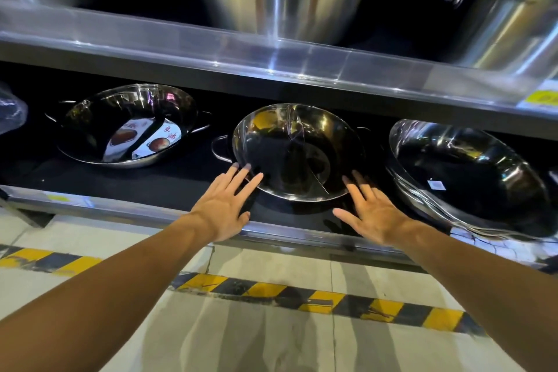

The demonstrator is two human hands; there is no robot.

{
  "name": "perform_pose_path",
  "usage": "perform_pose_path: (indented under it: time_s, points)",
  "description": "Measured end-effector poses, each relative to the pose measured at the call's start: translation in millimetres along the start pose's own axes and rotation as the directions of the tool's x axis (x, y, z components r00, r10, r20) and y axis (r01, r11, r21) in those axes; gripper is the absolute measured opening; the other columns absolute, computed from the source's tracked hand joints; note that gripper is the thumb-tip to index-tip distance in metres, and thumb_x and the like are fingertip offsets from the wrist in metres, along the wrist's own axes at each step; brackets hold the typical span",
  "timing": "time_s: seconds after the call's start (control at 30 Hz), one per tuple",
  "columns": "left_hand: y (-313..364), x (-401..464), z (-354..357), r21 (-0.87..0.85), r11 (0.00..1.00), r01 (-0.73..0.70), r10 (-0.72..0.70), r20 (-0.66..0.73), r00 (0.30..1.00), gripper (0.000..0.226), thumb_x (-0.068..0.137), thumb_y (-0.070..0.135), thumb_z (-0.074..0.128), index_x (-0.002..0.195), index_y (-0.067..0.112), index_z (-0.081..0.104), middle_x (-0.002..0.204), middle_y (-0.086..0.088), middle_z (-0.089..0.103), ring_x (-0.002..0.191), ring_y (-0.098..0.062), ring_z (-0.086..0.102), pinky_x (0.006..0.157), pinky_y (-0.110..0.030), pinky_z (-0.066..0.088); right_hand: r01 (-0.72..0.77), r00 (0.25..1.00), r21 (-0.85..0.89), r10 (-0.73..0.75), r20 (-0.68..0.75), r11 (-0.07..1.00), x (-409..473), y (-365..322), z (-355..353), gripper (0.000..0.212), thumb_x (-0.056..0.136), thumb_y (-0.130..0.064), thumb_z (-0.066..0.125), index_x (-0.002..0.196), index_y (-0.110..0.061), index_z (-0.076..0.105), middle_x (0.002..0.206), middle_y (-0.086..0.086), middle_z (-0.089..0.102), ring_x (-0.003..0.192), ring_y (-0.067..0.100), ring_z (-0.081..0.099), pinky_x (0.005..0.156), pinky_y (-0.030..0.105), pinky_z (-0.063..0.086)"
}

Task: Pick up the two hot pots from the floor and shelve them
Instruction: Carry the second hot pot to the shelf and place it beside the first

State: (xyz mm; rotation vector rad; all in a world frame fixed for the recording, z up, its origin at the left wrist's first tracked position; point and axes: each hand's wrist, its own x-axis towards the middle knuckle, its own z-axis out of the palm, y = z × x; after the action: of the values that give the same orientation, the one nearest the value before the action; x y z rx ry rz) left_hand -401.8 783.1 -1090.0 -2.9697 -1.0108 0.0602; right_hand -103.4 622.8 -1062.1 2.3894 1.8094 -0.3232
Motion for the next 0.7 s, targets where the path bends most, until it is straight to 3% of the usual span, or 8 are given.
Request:
perform_pose_path:
  time_s: [0.17,0.3,0.43,0.5,0.6,0.7]
  points:
    - [-19,6,-4,0.062,0.992,0.11,-0.113,0.049,0.992,0.095,0.094,0.041,0.048,0.15,0.029,-0.027,0.165,-0.006,-0.021,0.153,-0.028,-0.015,0.125,-0.042,0.004,0.039,0.999,-0.049,-0.039,-0.012,0.998,3,-30,12,0.074,0.098,-0.067,0.015,0.159,-0.033,-0.01,0.167,0.009,0.006,0.151,0.037,0.012,0.124,0.05,0.0]
    - [-22,1,-6,0.025,0.988,0.154,-0.154,0.024,0.988,0.099,0.092,0.041,0.053,0.154,0.026,-0.024,0.165,-0.01,-0.019,0.153,-0.031,-0.013,0.125,-0.042,0.004,0.11,0.992,-0.107,-0.116,-0.051,0.988,7,-32,8,0.071,0.098,-0.067,0.012,0.16,-0.035,-0.002,0.163,0.004,0.023,0.143,0.034,0.031,0.121,0.047,0.018]
    - [-13,-10,-2,-0.019,1.0,-0.001,0.0,-0.061,0.998,0.095,0.092,0.035,0.051,0.155,0.028,-0.02,0.166,-0.012,-0.008,0.153,-0.031,-0.01,0.125,-0.044,0.005,0.096,0.976,-0.151,-0.123,-0.181,0.984,5,-20,0,0.068,0.1,-0.063,0.016,0.157,-0.027,0.024,0.15,0.001,0.044,0.129,0.024,0.049,0.108,0.039,0.04]
    - [-8,-14,3,-0.035,0.998,-0.062,0.059,-0.064,0.996,0.09,0.094,0.033,0.047,0.154,0.031,-0.019,0.166,-0.009,-0.012,0.152,-0.031,-0.018,0.125,-0.045,0.007,0.071,0.963,-0.19,-0.116,-0.242,0.979,3,-17,0,0.067,0.1,-0.061,0.017,0.154,-0.025,0.031,0.142,0.002,0.05,0.12,0.023,0.054,0.099,0.037,0.046]
    - [-9,-13,8,-0.132,0.989,-0.062,0.059,-0.028,0.998,0.087,0.096,0.03,0.044,0.153,0.037,-0.021,0.163,-0.002,-0.029,0.147,-0.026,-0.033,0.123,-0.041,0.019,0.014,0.961,-0.304,-0.097,-0.26,0.953,0,-19,2,0.072,0.1,-0.061,0.008,0.152,-0.021,0.038,0.139,0.004,0.051,0.122,0.025,0.047,0.099,0.037,0.043]
    - [-13,-8,9,-0.19,0.98,-0.051,0.049,-0.015,0.999,0.087,0.097,0.035,0.046,0.152,0.041,-0.021,0.16,0.002,-0.036,0.145,-0.022,-0.037,0.124,-0.04,0.018,0.001,0.966,-0.277,-0.072,-0.246,0.961,-3,-30,13,0.079,0.099,-0.065,0.011,0.155,-0.012,0.032,0.153,0.008,0.041,0.143,0.029,0.034,0.114,0.043,0.034]
